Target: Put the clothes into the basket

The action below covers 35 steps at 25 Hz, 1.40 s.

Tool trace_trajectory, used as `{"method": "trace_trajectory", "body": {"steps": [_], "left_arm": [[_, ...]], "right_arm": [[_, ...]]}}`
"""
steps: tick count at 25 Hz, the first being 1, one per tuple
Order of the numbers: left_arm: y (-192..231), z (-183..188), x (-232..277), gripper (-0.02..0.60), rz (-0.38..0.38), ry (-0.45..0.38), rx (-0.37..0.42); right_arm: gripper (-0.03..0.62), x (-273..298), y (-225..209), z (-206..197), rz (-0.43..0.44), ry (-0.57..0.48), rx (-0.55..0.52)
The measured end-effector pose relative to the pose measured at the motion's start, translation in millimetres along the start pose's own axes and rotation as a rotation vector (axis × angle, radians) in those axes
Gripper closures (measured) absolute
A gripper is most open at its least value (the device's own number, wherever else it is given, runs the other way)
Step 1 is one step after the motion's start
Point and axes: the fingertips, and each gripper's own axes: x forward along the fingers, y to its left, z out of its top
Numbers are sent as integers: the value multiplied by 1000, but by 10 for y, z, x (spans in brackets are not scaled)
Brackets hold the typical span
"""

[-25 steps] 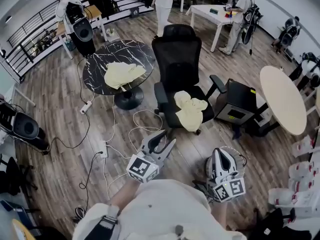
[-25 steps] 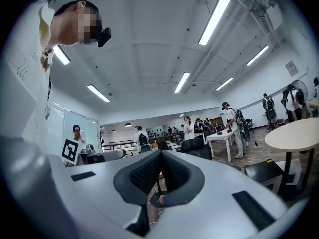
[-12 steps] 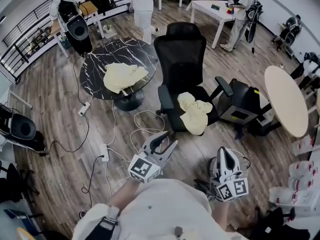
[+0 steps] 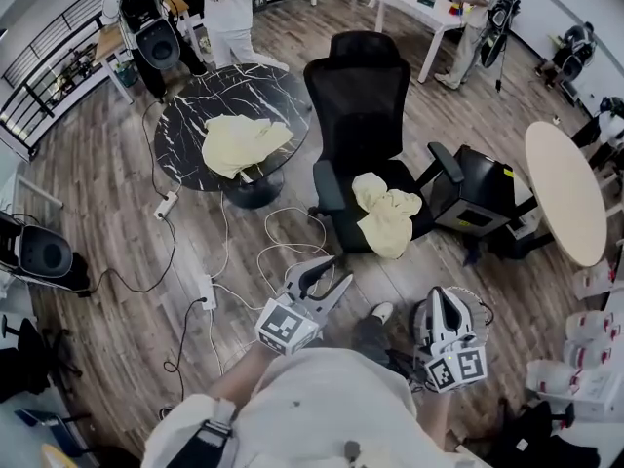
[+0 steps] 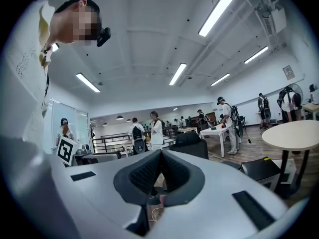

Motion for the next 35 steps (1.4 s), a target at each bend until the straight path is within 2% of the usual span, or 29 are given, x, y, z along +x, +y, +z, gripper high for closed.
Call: {"method": "trace_trajectory", "body": {"steps": [4,8,12,19,25,29,35], "left_arm": [[19,-107,286,414,-8,13,-2],[-74,-125,649,414,22,17,-16],[-131,-80,1177,414,65,24,-36],[-218,-155,2288,413,102,35,-6],[-427,-311,3085,413,135,37,-98],[-518,-561,3481,413,134,92,-101],[-480,-850,3795,413,120,172,-74]], "right_arm": [[586,158,-249,-25,19,3,6],[586,305,-643,11,58,5,30],[586,505,-1165,161,106,9,22],[586,785,-2237,307,170,26,29],[586,800,-2979,359,221,54,36],[586,778,-3353,318,227,60,48],[586,740,-3685,263,189,62,73]]}}
